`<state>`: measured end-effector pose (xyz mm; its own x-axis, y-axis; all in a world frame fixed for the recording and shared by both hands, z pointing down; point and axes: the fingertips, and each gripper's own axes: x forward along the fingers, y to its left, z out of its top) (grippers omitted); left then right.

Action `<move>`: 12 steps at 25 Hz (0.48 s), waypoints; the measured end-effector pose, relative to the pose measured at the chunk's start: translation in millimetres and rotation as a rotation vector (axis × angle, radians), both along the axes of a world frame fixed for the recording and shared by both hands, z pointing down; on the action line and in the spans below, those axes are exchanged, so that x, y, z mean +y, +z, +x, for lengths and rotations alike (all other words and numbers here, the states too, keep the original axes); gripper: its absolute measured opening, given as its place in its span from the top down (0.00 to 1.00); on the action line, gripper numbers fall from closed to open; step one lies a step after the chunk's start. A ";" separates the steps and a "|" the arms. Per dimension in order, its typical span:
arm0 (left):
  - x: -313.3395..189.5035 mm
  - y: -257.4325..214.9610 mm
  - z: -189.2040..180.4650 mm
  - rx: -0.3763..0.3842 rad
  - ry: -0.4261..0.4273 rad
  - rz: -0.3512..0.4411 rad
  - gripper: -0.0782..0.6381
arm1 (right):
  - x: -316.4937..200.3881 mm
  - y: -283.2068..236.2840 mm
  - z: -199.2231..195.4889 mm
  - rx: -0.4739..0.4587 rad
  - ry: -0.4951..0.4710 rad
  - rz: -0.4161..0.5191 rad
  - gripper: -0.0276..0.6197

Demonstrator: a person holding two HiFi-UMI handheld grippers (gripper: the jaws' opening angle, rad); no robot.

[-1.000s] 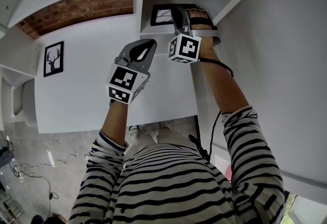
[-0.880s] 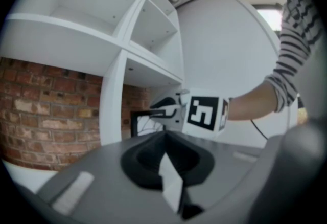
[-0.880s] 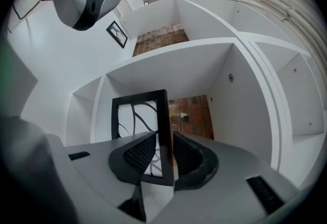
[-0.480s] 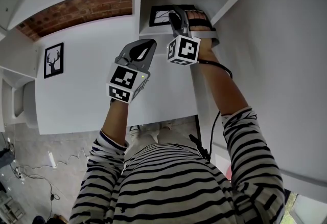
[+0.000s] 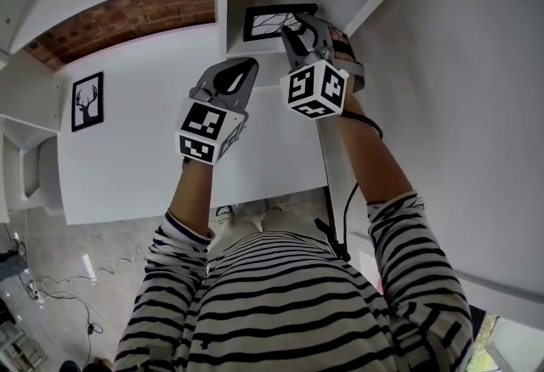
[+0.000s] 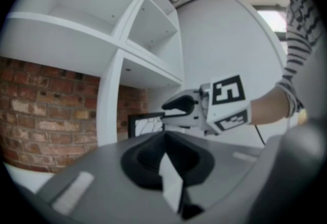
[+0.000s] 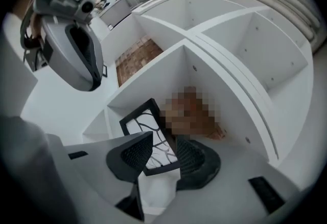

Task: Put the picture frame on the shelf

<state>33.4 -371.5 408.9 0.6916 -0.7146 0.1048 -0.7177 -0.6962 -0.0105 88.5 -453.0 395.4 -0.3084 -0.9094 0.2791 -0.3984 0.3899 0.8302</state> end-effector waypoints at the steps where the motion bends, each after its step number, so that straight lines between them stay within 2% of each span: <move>1: 0.8 -1.7 0.5 0.005 0.003 0.001 0.88 | 5.9 -0.8 2.9 -0.055 0.002 -0.023 0.77; 8: 9.0 -7.9 -1.0 0.043 0.010 -0.007 0.88 | 46.5 -14.1 17.7 -0.405 -0.027 -0.143 0.77; 12: 15.7 -5.7 -6.3 0.060 0.008 -0.023 0.88 | 70.8 -17.6 17.7 -0.740 -0.078 -0.307 0.77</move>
<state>27.1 -355.9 403.2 0.7030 -0.7067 0.0795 -0.7108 -0.7017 0.0488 106.2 -382.2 377.8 -0.5709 -0.7934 0.2111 -0.7655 0.6073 0.2126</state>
